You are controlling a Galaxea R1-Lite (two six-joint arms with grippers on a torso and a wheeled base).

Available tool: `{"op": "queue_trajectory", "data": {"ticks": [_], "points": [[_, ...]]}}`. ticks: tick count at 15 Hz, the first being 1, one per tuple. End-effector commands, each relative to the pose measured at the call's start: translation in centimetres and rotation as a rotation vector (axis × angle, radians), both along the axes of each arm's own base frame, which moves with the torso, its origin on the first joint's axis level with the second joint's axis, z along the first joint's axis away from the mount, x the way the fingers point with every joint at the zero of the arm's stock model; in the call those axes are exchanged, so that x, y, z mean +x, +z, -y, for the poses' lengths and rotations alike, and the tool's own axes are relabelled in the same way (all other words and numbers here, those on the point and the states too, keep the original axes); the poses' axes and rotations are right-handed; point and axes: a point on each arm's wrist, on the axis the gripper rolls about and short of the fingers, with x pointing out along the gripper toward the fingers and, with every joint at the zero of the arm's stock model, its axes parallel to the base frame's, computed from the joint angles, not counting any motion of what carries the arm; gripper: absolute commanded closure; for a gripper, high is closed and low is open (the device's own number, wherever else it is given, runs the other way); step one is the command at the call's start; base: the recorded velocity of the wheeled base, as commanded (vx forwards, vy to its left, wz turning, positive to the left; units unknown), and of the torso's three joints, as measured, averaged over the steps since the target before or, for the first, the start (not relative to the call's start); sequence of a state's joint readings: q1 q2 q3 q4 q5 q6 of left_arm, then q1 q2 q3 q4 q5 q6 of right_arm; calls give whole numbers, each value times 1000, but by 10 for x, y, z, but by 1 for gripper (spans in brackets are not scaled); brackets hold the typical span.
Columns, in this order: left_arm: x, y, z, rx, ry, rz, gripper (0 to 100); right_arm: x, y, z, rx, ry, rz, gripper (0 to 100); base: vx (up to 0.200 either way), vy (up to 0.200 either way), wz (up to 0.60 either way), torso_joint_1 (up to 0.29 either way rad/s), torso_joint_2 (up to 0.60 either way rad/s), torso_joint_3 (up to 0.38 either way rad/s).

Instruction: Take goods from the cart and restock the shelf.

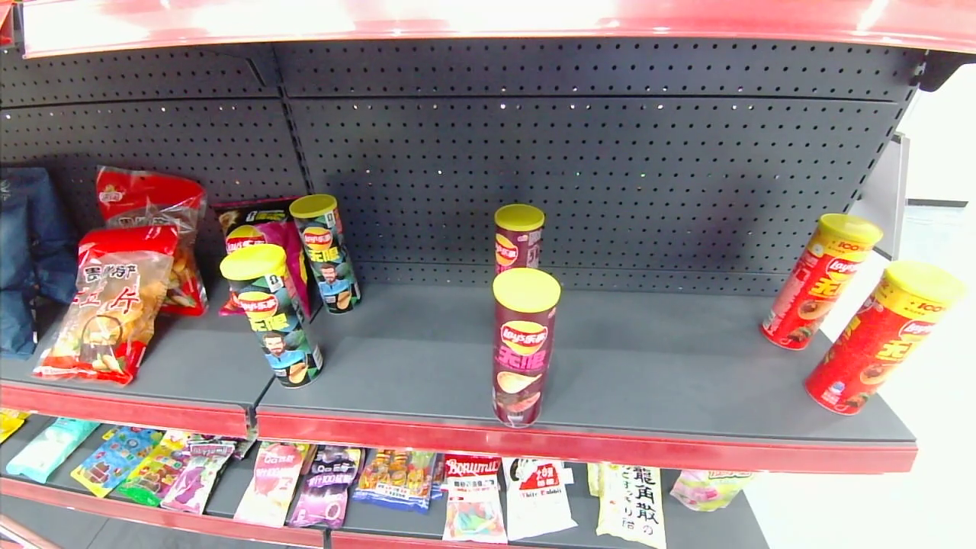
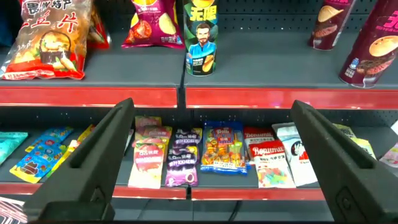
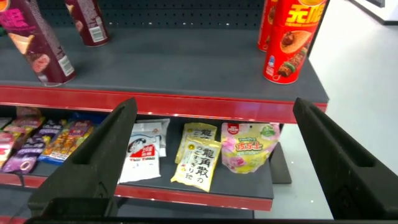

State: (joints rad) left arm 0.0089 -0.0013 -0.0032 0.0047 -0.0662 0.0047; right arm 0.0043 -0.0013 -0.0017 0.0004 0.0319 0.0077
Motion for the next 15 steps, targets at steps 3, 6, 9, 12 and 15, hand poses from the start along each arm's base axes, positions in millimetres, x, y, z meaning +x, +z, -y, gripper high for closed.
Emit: {"op": "queue_trajectory", "data": {"ticks": [3,6,9,12,15], "points": [[0,0,0,0,0,-1,0,0,1,-1,14,34,1,0,0,0,0,0,0,0],[0,0,0,0,0,-1,0,0,3,-1,-25,65,8,0,0,0,0,0,0,0],[0,0,0,0,0,-1,0,11,103,1,65,98,0,0,0,0,0,0,0,0],[0,0,0,0,0,-1,0,73,118,-9,79,230,-288,0,0,0,0,0,0,0],[0,0,0,0,0,-1,0,150,124,-34,39,314,-534,0,0,0,0,0,0,0]]}}
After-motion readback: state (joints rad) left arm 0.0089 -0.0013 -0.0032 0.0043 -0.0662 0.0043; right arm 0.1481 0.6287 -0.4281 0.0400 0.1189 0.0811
